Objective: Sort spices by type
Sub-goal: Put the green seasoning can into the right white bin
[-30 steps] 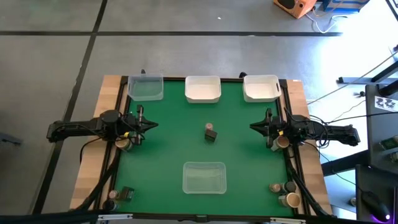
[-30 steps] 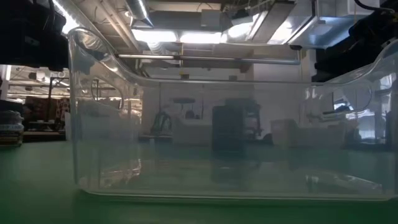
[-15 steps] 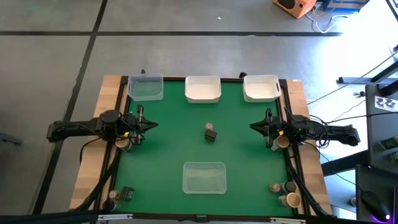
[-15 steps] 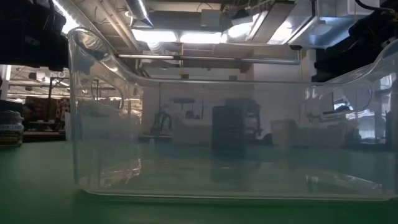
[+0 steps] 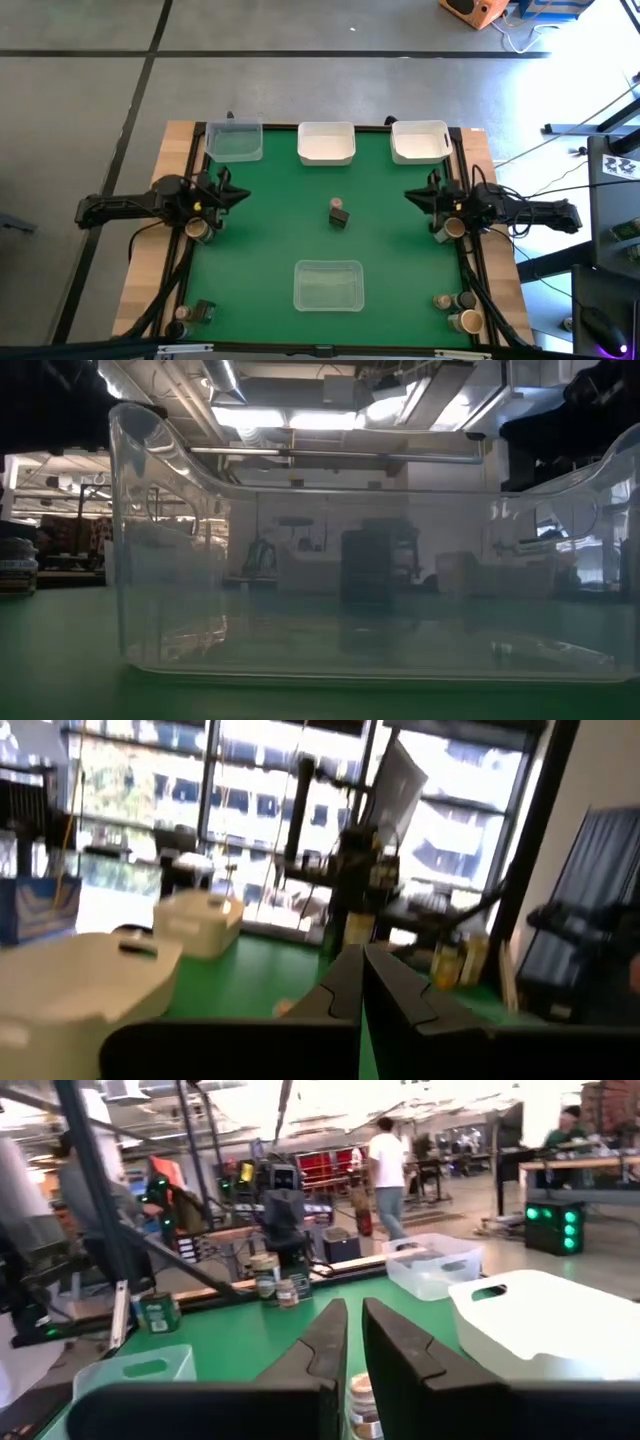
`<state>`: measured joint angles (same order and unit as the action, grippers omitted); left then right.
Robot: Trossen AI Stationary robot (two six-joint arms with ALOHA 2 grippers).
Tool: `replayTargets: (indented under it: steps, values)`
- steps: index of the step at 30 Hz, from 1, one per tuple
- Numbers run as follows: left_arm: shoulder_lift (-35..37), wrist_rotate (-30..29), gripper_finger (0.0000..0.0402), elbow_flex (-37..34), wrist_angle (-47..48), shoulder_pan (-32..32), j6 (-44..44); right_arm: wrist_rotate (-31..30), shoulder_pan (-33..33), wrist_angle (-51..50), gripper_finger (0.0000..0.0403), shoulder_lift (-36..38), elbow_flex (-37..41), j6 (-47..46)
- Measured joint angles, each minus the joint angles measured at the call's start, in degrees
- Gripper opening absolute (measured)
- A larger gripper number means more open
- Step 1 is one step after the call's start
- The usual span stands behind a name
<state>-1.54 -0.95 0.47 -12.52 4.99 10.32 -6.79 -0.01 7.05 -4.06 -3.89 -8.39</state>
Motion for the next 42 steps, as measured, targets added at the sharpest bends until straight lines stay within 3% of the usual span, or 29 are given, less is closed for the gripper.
replayTargets:
  steps: [4,10,16,24,31,36,42]
  values:
    - [0.0,-1.15,0.0,0.0,-3.88,0.0,-1.8,-1.65,0.0,0.35,0.0039,-5.01,-1.42,-0.15]
    - [-0.13,-5.67,0.0,0.0,-3.92,0.0,-4.44,-4.68,0.0,0.46,0.0039,-14.18,-4.94,2.3]
    - [-0.13,-6.32,0.0,0.0,-3.95,0.0,-5.01,-7.04,0.0,0.69,0.0039,-25.07,-10.64,5.87]
    - [-1.68,-6.78,0.0,0.02,-3.93,0.0,-7.42,-6.3,0.0,3.37,0.0039,-41.28,-18.11,7.12]
    - [-3.69,-6.78,0.0,0.02,-2.97,0.0,-6.32,-0.55,0.0,3.72,0.0042,-52.94,-24.85,0.83]
    - [-3.96,-6.8,0.0,0.02,-3.03,0.0,-6.27,2.34,0.0,4.38,0.0078,-61.07,-29.62,-0.65]
    - [-3.93,-6.78,0.0,0.02,-3.01,0.0,-6.27,3.41,0.0,5.12,0.0168,-70.2,-34.26,-1.89]
